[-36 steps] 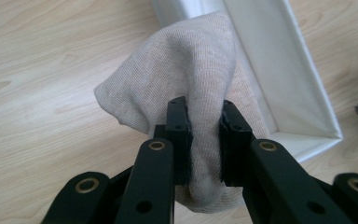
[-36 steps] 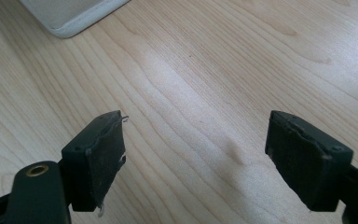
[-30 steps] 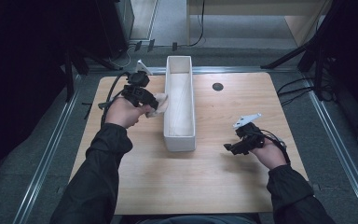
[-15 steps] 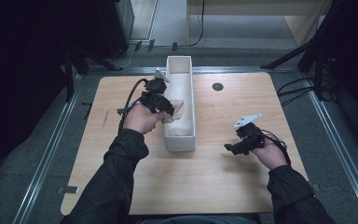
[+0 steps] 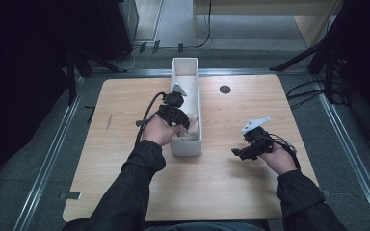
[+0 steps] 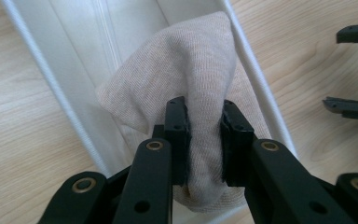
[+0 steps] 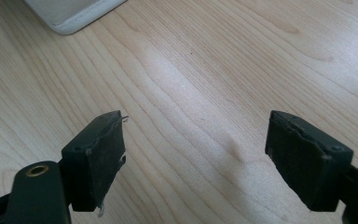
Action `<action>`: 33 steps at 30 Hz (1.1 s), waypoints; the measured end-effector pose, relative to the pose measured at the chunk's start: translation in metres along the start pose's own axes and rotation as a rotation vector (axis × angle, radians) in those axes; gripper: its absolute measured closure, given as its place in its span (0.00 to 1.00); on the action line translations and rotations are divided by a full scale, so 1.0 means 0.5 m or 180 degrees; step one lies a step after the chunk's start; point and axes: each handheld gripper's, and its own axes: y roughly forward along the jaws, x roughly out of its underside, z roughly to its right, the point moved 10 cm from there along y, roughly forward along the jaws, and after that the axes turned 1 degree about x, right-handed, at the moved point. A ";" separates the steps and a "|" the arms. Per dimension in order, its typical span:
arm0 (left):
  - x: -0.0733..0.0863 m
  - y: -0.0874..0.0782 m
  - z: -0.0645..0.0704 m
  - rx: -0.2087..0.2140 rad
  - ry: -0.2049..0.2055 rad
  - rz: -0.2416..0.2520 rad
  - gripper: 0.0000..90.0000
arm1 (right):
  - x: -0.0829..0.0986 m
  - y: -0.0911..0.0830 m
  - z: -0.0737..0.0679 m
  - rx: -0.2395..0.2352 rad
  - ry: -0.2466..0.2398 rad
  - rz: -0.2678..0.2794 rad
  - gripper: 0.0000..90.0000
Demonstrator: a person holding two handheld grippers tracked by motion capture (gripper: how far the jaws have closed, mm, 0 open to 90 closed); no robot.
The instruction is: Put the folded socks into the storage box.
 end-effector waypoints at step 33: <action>0.026 0.048 -0.005 -0.0135 -0.0131 -0.0158 0.64 | 0.001 0.001 -0.004 -0.0019 -0.0024 -0.0020 0.22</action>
